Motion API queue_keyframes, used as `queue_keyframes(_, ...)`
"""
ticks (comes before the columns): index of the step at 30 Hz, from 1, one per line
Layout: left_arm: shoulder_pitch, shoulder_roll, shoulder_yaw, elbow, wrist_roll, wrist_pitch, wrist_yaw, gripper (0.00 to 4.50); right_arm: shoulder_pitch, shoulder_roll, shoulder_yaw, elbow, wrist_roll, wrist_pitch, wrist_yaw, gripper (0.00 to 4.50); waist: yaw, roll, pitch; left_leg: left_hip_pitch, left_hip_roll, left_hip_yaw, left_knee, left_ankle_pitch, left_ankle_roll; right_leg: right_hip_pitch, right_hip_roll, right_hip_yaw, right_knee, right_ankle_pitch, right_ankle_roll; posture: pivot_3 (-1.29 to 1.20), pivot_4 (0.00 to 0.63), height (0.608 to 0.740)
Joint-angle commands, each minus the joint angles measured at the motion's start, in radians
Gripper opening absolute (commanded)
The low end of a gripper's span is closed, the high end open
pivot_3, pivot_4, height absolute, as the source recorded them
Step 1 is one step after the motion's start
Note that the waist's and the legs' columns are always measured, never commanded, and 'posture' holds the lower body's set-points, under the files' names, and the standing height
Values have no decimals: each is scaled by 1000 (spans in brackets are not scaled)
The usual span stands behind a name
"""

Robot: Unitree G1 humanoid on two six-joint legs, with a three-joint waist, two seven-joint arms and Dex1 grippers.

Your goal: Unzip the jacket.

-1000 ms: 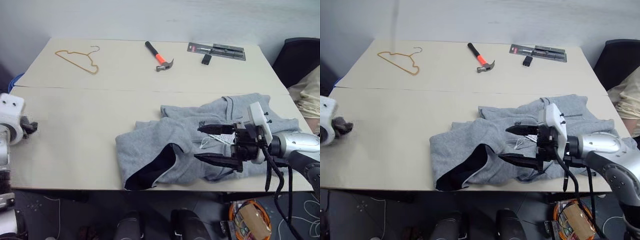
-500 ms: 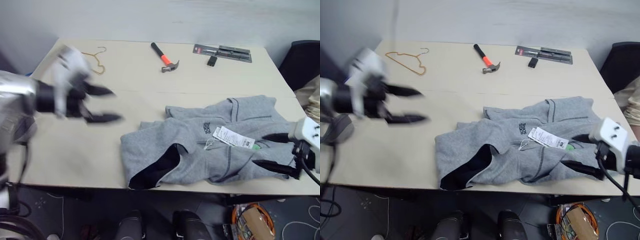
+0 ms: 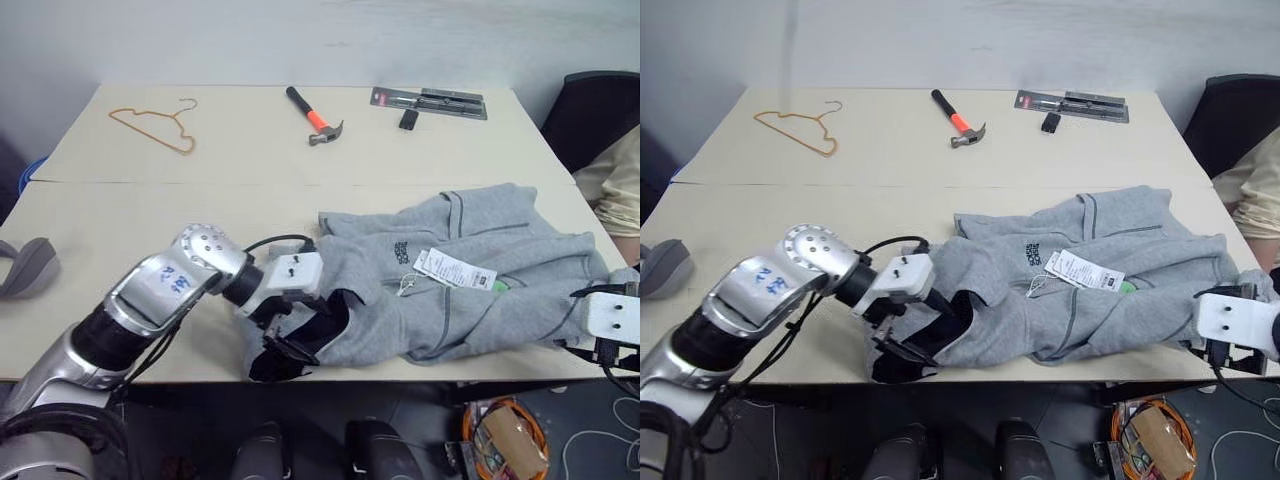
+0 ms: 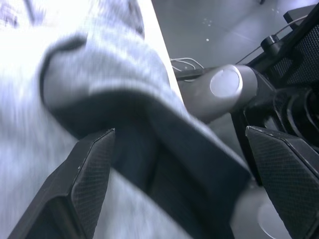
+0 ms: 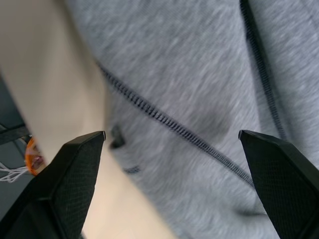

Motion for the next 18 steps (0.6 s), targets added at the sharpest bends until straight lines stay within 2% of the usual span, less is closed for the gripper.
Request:
queue_keyframes(1,-23,-64,-68,51,121,-108,54,4402,-32,-21,28,26,-33,-43,-21,4500,2,0,0,0,0,0,0,0,0,0,0,0,0,0,0,0,150,740)
queue_keyframes(7,-5,-98,-149,90,243,-178,62,4402,-133,-5,115,55,-52,-48,-52,4500,-5,1,0,1,1,0,0,0,0,0,-1,3,1,0,0,0,150,740)
queue_keyframes(10,25,-93,-165,101,284,-220,60,3803,-152,4,145,62,-47,-43,-48,3919,-4,1,0,1,1,0,0,0,0,-1,-1,4,1,0,0,0,150,740)
queue_keyframes(13,55,-65,-182,124,357,-315,61,2869,-154,7,154,63,-37,-32,-48,2917,-4,1,-1,1,1,0,0,0,0,0,-2,4,1,0,0,0,150,740)
queue_keyframes(18,81,-51,-152,145,376,-350,50,1228,-127,12,156,53,-25,-31,-33,1085,-2,2,-1,2,1,0,0,0,0,0,-3,4,1,0,0,0,150,740)
